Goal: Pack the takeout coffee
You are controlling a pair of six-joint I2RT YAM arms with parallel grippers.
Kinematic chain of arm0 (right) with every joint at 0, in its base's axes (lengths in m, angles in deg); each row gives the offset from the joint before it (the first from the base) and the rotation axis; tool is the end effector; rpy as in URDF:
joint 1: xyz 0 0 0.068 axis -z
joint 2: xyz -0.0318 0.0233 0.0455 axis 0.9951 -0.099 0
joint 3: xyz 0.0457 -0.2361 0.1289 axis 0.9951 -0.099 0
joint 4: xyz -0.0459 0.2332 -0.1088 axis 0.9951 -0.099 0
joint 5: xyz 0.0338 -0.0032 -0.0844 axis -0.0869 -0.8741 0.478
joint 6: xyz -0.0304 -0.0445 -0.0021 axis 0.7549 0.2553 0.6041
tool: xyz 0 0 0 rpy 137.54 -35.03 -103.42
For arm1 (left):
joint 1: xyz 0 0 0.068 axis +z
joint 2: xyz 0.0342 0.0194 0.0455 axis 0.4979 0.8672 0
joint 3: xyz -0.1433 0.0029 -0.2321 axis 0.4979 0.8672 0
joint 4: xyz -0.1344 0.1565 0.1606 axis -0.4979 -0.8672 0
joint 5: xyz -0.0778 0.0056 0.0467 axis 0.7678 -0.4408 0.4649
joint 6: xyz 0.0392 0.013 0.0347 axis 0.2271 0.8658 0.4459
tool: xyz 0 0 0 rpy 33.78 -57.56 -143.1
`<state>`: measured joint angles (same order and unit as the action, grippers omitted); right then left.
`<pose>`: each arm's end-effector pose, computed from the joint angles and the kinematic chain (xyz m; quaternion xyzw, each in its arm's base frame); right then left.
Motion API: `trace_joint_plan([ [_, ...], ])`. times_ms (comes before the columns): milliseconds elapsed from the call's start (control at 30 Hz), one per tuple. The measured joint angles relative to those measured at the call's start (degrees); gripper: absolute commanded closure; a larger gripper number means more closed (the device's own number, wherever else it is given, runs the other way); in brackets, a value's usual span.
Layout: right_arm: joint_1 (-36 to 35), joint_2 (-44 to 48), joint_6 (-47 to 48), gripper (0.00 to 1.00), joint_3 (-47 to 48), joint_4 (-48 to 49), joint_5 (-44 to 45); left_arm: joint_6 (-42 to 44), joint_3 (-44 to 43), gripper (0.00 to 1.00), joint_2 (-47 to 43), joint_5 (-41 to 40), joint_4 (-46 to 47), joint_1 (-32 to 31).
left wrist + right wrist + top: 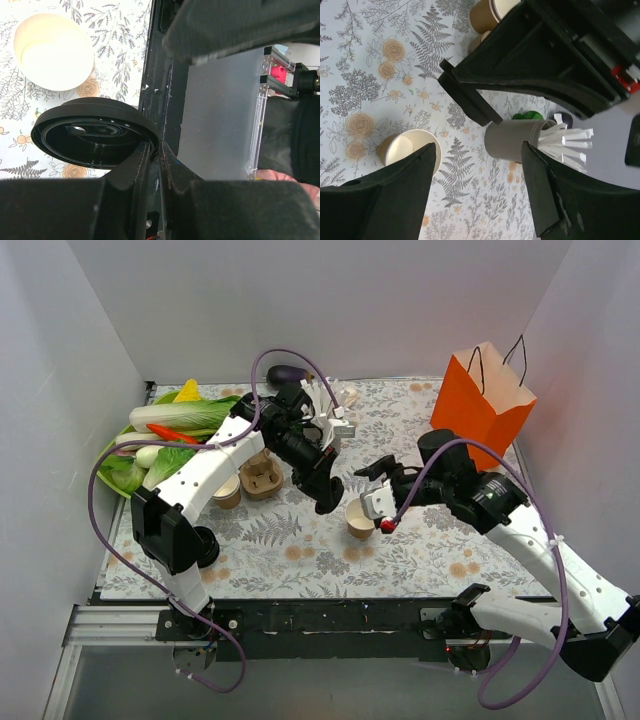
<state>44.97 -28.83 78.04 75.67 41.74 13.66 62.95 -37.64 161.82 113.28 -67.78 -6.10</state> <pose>0.1466 0.1451 0.3771 -0.7557 0.3725 0.1151 0.5263 0.2543 -0.2199 0.3523 -0.2199 -0.8589 0.4551 0.0824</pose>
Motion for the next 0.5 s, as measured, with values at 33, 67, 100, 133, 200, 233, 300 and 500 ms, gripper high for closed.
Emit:
trace_joint_plan([
  [33, -0.9, -0.5, 1.5, 0.23, 0.0, 0.0, 0.4, 0.0, 0.2, 1.0, 0.0, 0.0, 0.0, -0.1],
  [67, -2.0, -1.2, 3.1, 0.24, 0.0, 0.0, 0.8, -0.1, 0.4, 1.0, 0.0, 0.0, 0.0, -0.2],
  [100, -2.7, -1.9, 4.2, 0.24, 0.0, 0.1, 1.2, -0.2, 0.5, 1.0, 0.0, 0.0, -0.1, -0.3],
  [133, -3.3, -2.5, 5.1, 0.24, 0.0, 0.1, 1.5, -0.2, 0.7, 1.0, 0.0, 0.1, -0.1, -0.4],
  [200, -4.8, -4.3, 7.1, 0.26, 0.0, 0.3, 2.2, -0.2, 0.9, 1.0, 0.0, 0.1, -0.1, -0.5],
  [233, -5.4, -5.2, 8.1, 0.26, 0.0, 0.3, 2.6, -0.2, 1.0, 1.0, 0.0, 0.1, -0.2, -0.5],
  [300, -6.5, -6.8, 9.7, 0.27, 0.0, 0.3, 3.3, -0.2, 1.0, 1.0, 0.0, 0.1, -0.2, -0.6],
  [500, -8.9, -9.6, 13.9, 0.35, 0.0, 0.5, 4.9, -0.3, 1.5, 1.0, 0.0, 0.1, -0.2, -0.7],
])
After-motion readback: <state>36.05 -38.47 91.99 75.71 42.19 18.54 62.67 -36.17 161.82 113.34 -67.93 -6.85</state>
